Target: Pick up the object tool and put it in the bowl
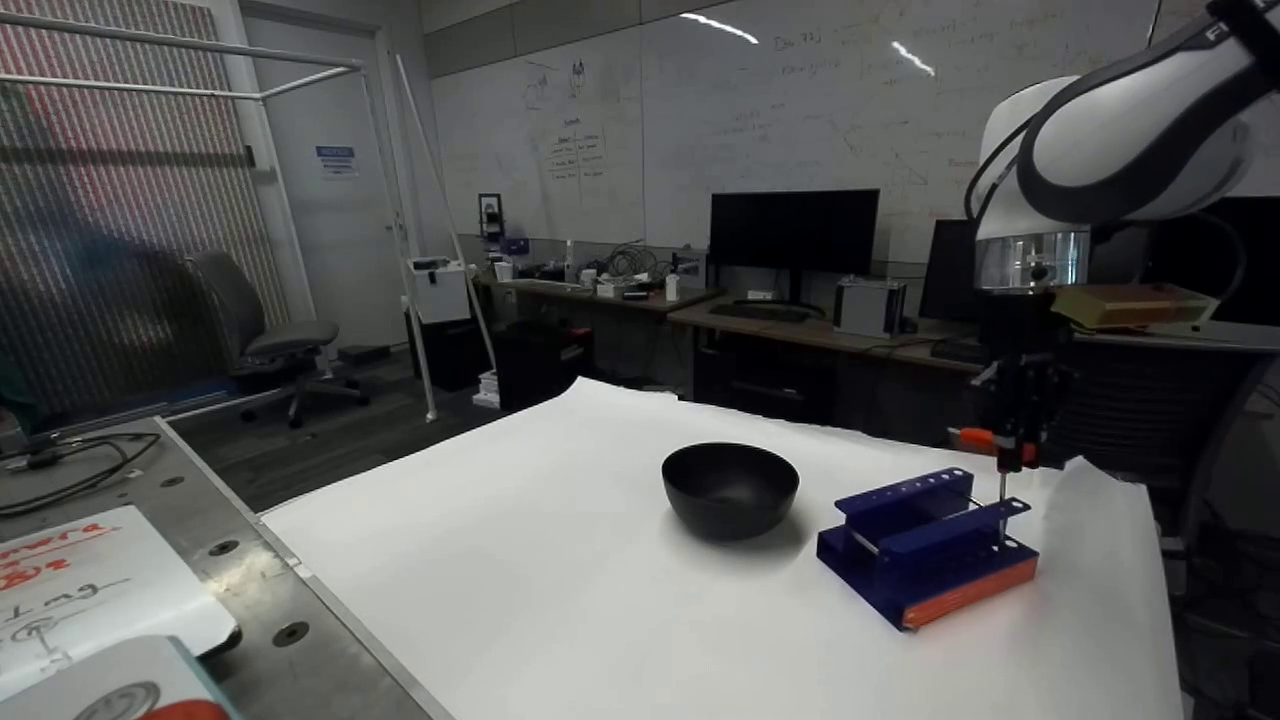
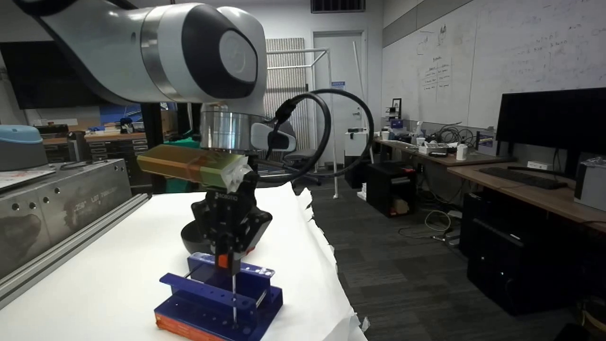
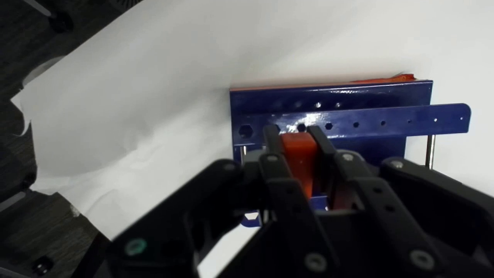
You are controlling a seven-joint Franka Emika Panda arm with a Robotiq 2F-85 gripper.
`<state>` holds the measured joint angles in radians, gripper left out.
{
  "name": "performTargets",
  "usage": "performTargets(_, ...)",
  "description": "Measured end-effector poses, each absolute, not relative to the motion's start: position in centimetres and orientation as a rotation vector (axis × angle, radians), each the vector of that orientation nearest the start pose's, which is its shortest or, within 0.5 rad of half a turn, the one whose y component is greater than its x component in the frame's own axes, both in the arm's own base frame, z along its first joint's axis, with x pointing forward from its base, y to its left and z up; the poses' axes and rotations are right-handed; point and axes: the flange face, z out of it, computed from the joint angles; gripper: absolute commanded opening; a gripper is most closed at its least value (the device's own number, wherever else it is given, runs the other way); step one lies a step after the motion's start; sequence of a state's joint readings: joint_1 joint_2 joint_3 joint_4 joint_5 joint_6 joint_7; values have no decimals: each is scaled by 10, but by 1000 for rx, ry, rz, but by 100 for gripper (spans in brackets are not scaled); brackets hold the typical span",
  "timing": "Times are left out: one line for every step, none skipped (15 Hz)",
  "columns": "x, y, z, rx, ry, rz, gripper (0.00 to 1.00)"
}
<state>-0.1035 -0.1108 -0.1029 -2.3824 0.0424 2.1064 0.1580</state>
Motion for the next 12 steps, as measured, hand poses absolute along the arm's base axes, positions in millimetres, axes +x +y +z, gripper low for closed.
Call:
performTargets(454,-92,357,-3030,586,240,5)
performTargets(454,-91,366,-3041,571,227,5)
performTargets(454,-88,377,-3054,553,210,5)
performTargets(453,-84,390,-3065,535,190,5)
performTargets(452,-80,405,-3077,515,157,5)
performTargets(450,-76,422,-3085,497,115,5)
performTargets(449,-72,438,-3087,485,61,5)
performTargets(449,-69,454,-3069,485,-5,5)
performTargets(449,-68,468,-3036,498,-73,5)
performTargets(450,-69,479,-2994,518,-137,5)
performTargets(452,-72,486,-2950,542,-197,5)
performTargets(456,-78,489,-2904,570,-257,5)
